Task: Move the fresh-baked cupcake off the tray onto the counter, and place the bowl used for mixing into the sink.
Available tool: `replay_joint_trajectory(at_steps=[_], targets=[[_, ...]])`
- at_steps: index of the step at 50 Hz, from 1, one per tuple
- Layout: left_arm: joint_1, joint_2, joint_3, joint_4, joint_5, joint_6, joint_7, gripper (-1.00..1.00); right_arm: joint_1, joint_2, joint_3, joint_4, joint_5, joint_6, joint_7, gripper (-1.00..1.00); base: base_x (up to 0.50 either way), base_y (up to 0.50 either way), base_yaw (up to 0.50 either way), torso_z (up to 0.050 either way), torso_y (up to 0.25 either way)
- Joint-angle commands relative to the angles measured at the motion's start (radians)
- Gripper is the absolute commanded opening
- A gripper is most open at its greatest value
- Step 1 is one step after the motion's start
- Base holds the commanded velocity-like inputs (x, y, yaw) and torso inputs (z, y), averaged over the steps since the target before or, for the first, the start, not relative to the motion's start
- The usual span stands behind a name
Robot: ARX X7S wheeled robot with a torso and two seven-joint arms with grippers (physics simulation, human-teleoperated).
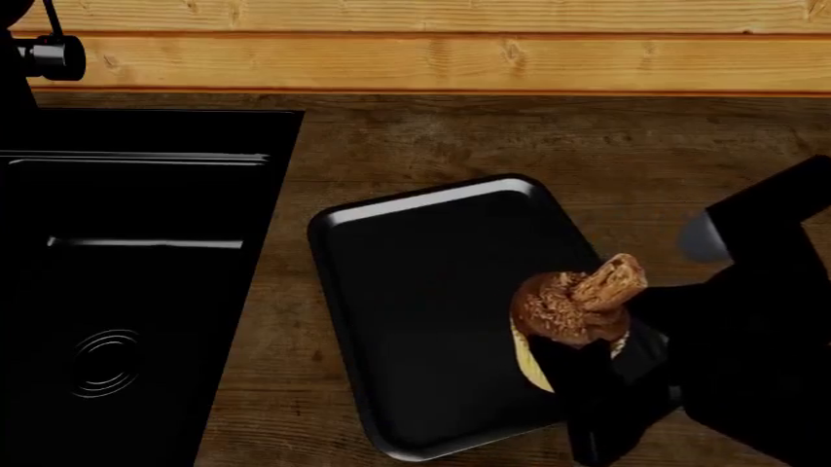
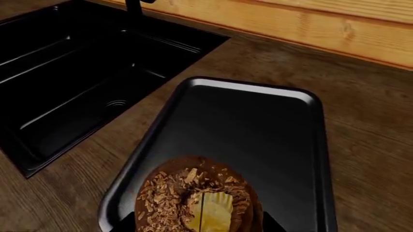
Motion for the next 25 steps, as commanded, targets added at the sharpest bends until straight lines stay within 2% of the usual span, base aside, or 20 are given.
replay_joint_trajectory(at_steps=[1,13,25], targets=[[-0.003,0.001,0.003,-0.004,-0.002,0.002,0.000,1.00,0.002,0.025,-0.002,-0.011,-0.013,-0.001,-0.009,-1.00,0.00,0.00,0.00,0.000,0.000],[-0.011,0.002,0.005,-0.012,-0.004,0.003,-0.001,1.00,0.025,0.065,-0.004,0.038,-0.077,-0.013,0.032,-1.00,0.00,0.00,0.00,0.000,0.000],[-0.007,-0.002,0.008,-0.003,-0.008,0.001,-0.003,1.00,-0.013,0.108,0.072,0.051,-0.092,-0.010,0.110,-1.00,0.00,0.00,0.00,0.000,0.000]])
